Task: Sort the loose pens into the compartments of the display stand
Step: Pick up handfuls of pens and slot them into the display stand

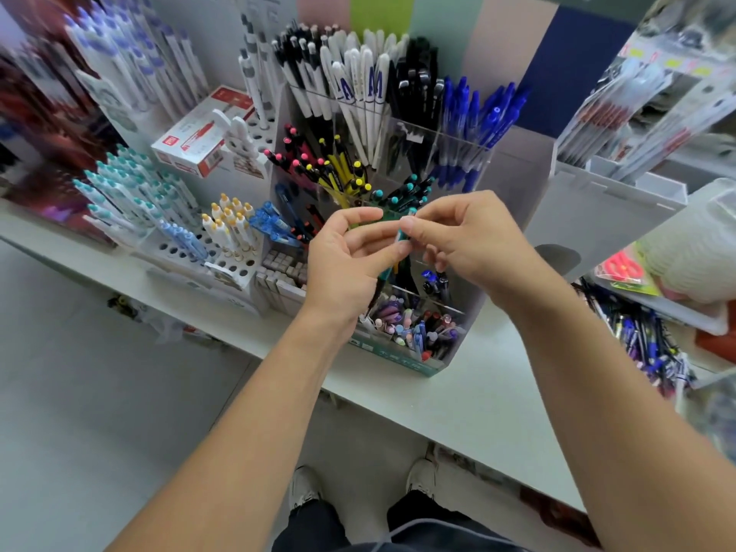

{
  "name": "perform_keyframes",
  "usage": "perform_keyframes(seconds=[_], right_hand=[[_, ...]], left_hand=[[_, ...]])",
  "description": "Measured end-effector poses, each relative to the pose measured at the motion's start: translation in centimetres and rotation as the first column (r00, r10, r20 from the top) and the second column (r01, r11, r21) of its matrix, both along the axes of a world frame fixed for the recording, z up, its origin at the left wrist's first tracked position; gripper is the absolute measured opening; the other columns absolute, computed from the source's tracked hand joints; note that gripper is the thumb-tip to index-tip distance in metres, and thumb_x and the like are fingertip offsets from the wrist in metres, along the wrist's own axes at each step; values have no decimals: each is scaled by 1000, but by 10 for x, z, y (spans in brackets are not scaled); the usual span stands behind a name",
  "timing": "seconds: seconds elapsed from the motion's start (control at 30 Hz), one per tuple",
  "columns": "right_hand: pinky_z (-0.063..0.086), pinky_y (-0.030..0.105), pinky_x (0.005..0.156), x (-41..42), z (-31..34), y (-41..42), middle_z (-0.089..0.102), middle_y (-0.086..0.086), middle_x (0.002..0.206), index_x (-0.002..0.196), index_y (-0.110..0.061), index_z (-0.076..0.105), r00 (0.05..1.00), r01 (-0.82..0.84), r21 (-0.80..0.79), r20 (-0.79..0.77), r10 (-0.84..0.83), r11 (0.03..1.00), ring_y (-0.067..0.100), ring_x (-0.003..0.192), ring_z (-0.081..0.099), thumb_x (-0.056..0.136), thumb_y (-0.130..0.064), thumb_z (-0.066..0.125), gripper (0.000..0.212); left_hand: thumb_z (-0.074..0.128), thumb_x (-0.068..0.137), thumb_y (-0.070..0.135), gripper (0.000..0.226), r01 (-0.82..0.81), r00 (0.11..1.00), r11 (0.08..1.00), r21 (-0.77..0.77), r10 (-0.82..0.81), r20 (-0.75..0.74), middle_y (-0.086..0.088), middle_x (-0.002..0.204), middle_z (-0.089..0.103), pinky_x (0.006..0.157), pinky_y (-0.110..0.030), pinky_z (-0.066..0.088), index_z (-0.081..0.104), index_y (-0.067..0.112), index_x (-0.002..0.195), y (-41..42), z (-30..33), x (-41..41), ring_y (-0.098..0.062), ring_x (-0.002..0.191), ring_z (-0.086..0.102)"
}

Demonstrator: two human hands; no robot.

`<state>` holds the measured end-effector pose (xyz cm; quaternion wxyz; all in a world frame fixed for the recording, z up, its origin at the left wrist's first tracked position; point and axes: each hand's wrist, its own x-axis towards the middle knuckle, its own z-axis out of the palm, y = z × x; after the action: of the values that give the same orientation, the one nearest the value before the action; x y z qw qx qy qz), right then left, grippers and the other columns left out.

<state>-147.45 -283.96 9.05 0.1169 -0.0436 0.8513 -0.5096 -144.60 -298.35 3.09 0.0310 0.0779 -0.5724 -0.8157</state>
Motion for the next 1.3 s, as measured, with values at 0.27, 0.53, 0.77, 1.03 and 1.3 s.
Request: perform_keyframes(seconds=[0.27, 0.53, 0.77, 1.03, 1.3], right_hand=[[49, 24, 56, -25, 46, -5, 69, -2, 70, 80, -11, 71, 620, 310, -11, -756, -211, 951, 10, 60, 62, 89, -24, 64, 17], [56, 40, 79, -54, 6, -23, 69, 10, 90, 99, -14, 73, 884, 148, 628, -430, 182, 764, 34, 86, 65, 98, -29, 58, 22], [46, 24, 77, -47, -5, -24, 68, -2, 102, 115, -15, 72, 907, 235, 353, -415, -73, 906, 13, 96, 62, 90, -35, 72, 32], [52, 15, 94, -29, -4, -35, 69, -3, 123, 127, -15, 69, 896, 135, 98, -438, -79, 986, 3, 103, 67, 92, -2, 61, 38], [57, 43, 78, 38, -76, 162, 75, 7, 81, 92, -14, 78, 715, 688, 170, -319, -622, 705, 29, 78, 71, 81, -16, 59, 22]], left_hand=[[76, 88, 10, 21, -16, 1000, 927, -375, 18, 2, -2, 94, 69, 77, -29, 57, 65, 15, 105, -24, -7, -7, -13, 80, 66], [71, 93, 25, 59, 139, 990, 780, -611, -111, 84, 7, 129, 56, 82, -42, 61, 47, 28, 147, -24, -9, -18, -13, 87, 69], [64, 98, 20, 67, 178, 983, 799, -574, -167, 72, 8, 150, 43, 97, -39, 55, 31, 25, 156, -22, -7, -25, -6, 109, 63], [66, 94, 9, 21, -160, 987, 874, -459, 146, -65, 2, 101, 68, 81, -33, 59, 65, 18, 113, -23, -15, -12, -11, 90, 67], [67, 89, 13, 10, 179, 966, 911, -372, -234, -108, -2, 67, 61, 56, -35, 48, 64, 19, 82, 120, -18, 27, -18, 60, 56]])
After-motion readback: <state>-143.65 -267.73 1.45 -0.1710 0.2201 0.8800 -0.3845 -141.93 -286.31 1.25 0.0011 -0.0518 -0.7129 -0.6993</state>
